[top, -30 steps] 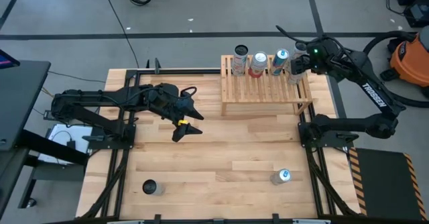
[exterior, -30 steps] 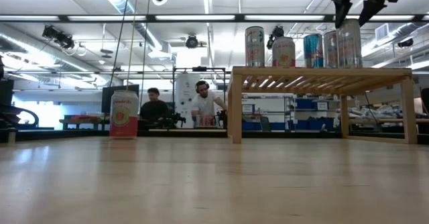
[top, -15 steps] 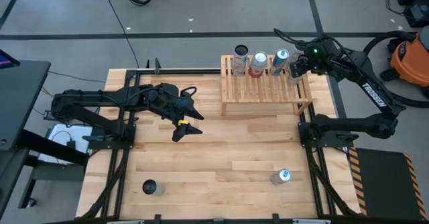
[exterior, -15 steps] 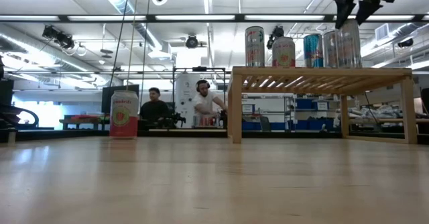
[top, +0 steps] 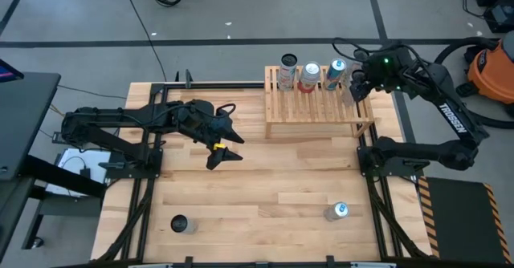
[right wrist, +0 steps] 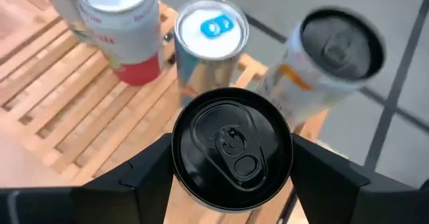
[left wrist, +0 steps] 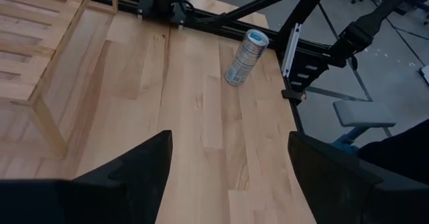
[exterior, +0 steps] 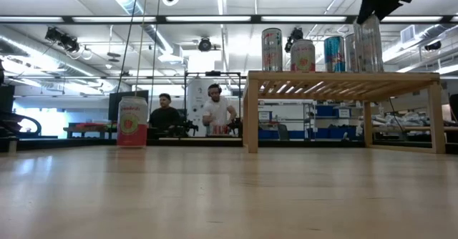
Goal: Place canned beverage on shelf
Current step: Put the top white-yellow soda can on the shelf aligned with the other white-yellow soda can
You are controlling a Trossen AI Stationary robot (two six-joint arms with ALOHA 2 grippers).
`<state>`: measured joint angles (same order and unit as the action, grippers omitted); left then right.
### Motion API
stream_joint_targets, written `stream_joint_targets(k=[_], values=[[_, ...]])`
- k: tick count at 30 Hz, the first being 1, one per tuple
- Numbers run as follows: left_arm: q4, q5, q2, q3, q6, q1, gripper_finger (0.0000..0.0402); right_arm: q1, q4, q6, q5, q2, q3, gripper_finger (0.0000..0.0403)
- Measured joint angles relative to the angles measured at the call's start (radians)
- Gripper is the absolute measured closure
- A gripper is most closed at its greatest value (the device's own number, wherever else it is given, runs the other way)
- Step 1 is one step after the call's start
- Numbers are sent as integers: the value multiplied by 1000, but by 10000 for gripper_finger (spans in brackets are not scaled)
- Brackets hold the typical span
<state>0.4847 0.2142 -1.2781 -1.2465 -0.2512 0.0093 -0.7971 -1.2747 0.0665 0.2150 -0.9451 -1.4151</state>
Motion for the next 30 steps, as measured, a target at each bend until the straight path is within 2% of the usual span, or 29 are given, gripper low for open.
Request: stream_joint_targets(k=[5,11,17,20,26,30], values=[[-1,0,0,0,0,0,102,-44,-1,-148,-30,6,0,141],[-1,0,0,0,-7,0,102,-100,7,-256,-165,5,0,138],[-1,0,0,0,-7,0,102,-159,15,-354,-174,5,0,138],[-1,0,0,0,-7,0,102,-192,15,-395,-196,5,0,138],[0,0,0,0,-8,0,102,-253,6,-470,-338,-3,-1,137],[0,0,0,0,-8,0,102,-286,17,-486,-366,-6,-2,136]])
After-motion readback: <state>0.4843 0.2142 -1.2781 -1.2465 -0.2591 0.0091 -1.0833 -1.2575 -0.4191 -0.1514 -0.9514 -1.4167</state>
